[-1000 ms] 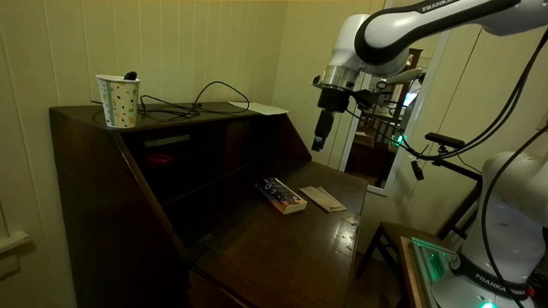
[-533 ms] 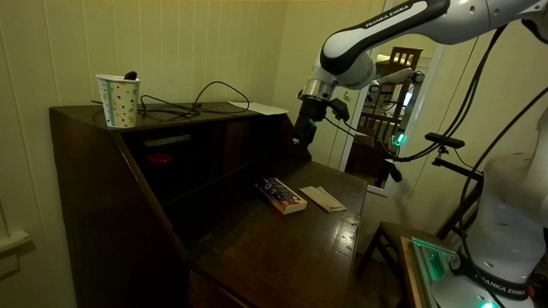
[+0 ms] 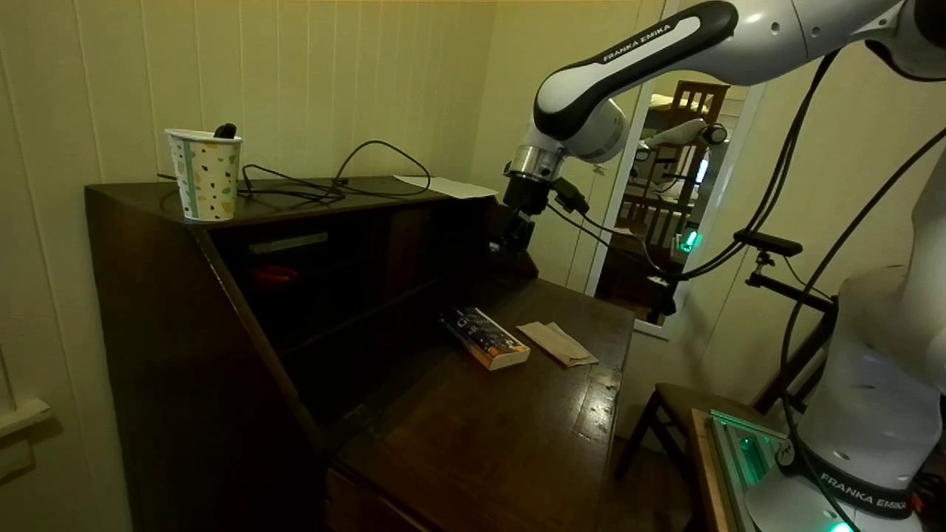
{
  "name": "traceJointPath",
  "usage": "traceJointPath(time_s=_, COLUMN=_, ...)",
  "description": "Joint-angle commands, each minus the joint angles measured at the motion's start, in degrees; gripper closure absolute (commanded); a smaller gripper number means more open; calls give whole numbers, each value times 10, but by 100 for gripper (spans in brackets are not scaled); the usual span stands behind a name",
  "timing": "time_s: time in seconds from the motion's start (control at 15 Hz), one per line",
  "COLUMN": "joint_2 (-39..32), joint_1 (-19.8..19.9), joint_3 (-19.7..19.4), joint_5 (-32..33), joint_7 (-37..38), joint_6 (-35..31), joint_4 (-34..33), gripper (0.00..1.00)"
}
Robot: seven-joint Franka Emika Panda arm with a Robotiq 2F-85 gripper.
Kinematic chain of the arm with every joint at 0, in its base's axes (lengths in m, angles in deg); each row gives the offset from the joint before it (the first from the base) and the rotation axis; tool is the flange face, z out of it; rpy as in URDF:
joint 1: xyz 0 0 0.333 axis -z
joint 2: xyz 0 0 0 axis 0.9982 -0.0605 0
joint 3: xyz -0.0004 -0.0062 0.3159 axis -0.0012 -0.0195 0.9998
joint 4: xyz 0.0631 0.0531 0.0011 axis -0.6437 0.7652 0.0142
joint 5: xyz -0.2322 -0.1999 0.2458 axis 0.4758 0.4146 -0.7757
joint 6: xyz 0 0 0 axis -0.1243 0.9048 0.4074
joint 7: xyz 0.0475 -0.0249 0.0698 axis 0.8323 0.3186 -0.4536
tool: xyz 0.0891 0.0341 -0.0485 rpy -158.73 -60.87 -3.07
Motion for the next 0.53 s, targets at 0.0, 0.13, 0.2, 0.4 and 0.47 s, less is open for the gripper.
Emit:
traceJointPath(time_s=0.0, joint_2=-62, joint_1=20, joint_3=16, joint_5=16, joint_7=44, joint_6=-88, joint_4=-16, gripper=0)
traceJointPath(time_s=0.13, joint_2=-101, joint_1=22, joint_3=14, joint_5=64, joint_7=118, joint_6=-115, joint_4=-28, gripper=0)
traceJointPath(time_s=0.2, joint_2=-115, joint_1=21, joint_3=10, joint_5=96, joint_7=156, joint_6=-107, joint_4=-35, gripper=0)
traceJointPath(time_s=0.4, joint_2=-157, joint_1=17, joint_3=1, joint_5=167, joint_7=250, joint_6=-66, joint_4=-60, gripper=0)
traceJointPath(time_s=0.47, joint_2=-166, joint_1=17, joint_3=0, joint_5=181, joint_7=268, joint_6=-51, joint_4=-68, gripper=0)
